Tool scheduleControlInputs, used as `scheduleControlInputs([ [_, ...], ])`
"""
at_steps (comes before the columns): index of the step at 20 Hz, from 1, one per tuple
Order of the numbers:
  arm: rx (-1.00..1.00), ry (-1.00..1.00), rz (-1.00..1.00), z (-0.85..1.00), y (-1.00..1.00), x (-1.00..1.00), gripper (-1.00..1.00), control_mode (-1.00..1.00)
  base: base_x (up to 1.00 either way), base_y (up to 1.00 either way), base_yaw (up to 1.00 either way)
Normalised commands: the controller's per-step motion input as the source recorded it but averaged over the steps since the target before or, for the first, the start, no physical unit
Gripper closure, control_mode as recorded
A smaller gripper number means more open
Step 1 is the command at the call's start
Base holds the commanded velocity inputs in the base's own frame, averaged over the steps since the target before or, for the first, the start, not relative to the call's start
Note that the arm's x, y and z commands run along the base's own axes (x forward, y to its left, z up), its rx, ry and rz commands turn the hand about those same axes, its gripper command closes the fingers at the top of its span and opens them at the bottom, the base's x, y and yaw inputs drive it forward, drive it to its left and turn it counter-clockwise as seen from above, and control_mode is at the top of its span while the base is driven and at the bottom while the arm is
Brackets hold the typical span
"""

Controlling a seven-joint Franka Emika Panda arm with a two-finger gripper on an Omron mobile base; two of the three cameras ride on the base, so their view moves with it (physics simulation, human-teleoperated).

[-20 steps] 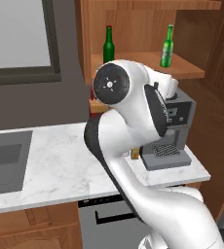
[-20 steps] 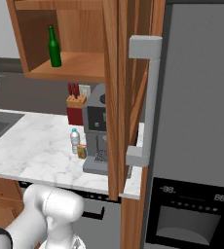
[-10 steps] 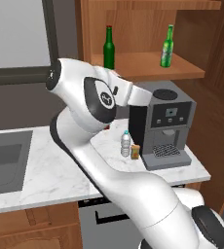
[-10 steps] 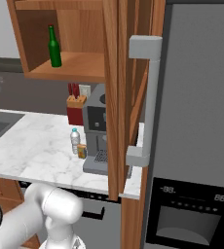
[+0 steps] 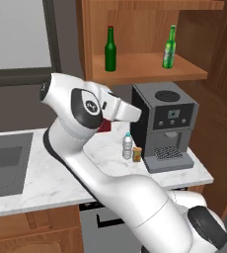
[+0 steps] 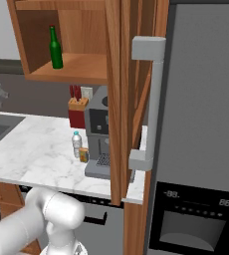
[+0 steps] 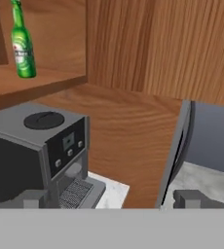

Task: Sort all alcoholic drinks to one cabinet, and non-alcoholic drinks to the other.

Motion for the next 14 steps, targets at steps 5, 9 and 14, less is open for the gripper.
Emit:
scheduleControlInputs([
  [5,0.00,0.00,0.00,-0.47,0.00,0.12,-1.00,-1.00,0.00,0.00,0.00],
  [9,0.00,0.00,0.00,-0.45,0.00,0.24,-1.00,-1.00,0.00,0.00,0.00],
  [14,0.00,0.00,-0.01,-0.39,0.04,0.27,-1.00,-1.00,0.00,0.00,0.00],
])
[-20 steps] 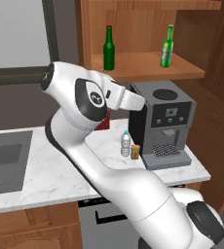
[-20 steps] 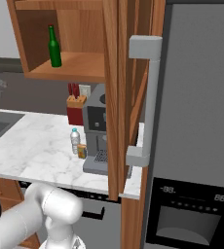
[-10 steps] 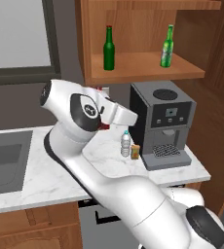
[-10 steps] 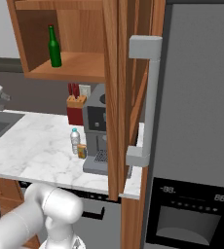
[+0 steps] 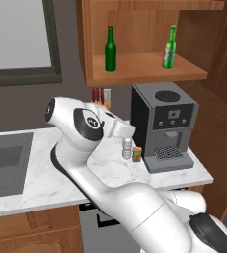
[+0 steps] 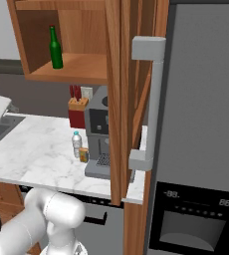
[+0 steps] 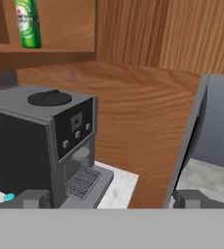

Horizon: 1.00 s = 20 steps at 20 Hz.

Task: Sort all alcoholic drinks to one cabinet, and non-alcoholic drinks to the other.

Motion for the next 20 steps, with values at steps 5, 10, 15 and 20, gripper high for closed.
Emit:
scheduleControlInputs([
  [5,0.00,0.00,-0.09,-0.37,0.06,0.26,-1.00,-1.00,0.00,0.00,0.00],
  [10,0.00,0.00,-0.08,-0.41,0.00,0.28,-1.00,-1.00,0.00,0.00,0.00],
  [15,0.00,0.04,-0.09,-0.34,0.00,0.36,-1.00,-1.00,0.00,0.00,0.00],
  [20,0.00,0.06,-0.02,-0.33,0.00,0.38,-1.00,-1.00,0.00,0.00,0.00],
])
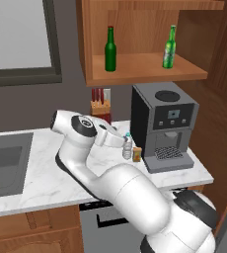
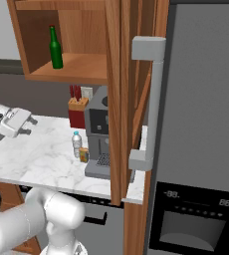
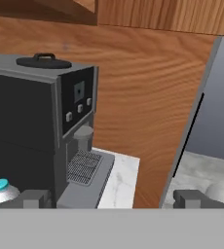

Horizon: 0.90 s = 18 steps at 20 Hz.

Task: Sort all alcoholic drinks to one cabinet, and non-alcoholic drinks to the other.

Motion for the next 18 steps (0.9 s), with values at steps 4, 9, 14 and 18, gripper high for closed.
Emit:
scheduleControlInputs([
  [4,0.00,0.08,0.00,-0.39,0.00,0.43,-1.00,-1.00,0.00,0.00,0.00],
  [9,0.00,0.10,0.00,-0.42,0.00,0.41,-1.00,-1.00,0.00,0.00,0.00],
  [14,0.00,0.06,0.00,-0.33,0.00,0.35,-1.00,-1.00,0.00,0.00,0.00],
  [18,0.00,0.01,0.00,-0.25,0.00,0.35,-1.00,-1.00,0.00,0.00,0.00],
])
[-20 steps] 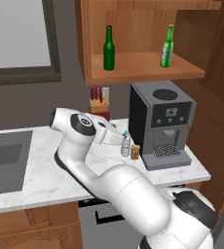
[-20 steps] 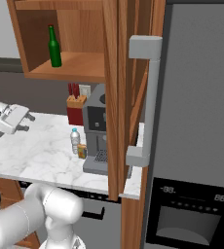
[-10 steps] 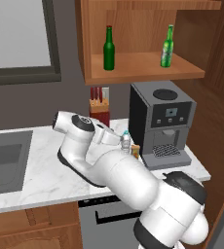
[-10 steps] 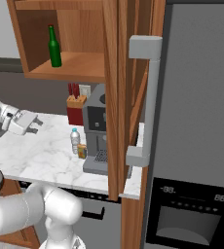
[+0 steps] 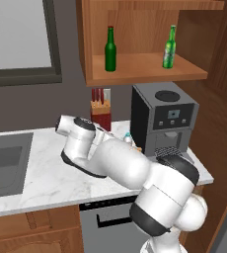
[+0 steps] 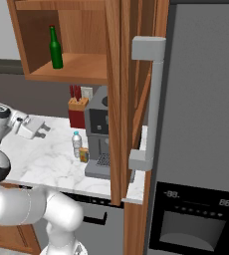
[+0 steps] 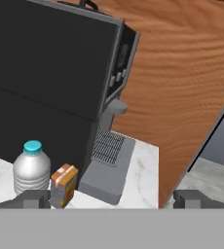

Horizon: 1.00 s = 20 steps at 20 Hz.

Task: Sort all alcoholic drinks to one cabinet, and non-alcoholic drinks to the other.

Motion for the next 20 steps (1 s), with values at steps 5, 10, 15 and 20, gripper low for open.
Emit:
scheduleControlInputs([
  [5,0.00,0.00,0.00,-0.24,0.00,0.38,-1.00,-1.00,0.00,0.00,0.00],
  [10,0.00,0.00,0.00,-0.27,0.00,0.34,-1.00,-1.00,0.00,0.00,0.00],
  [15,0.00,0.00,0.00,-0.23,0.00,0.20,-1.00,-1.00,0.00,0.00,0.00],
  [20,0.00,0.00,0.00,-0.18,0.00,0.21,-1.00,-1.00,0.00,0.00,0.00],
])
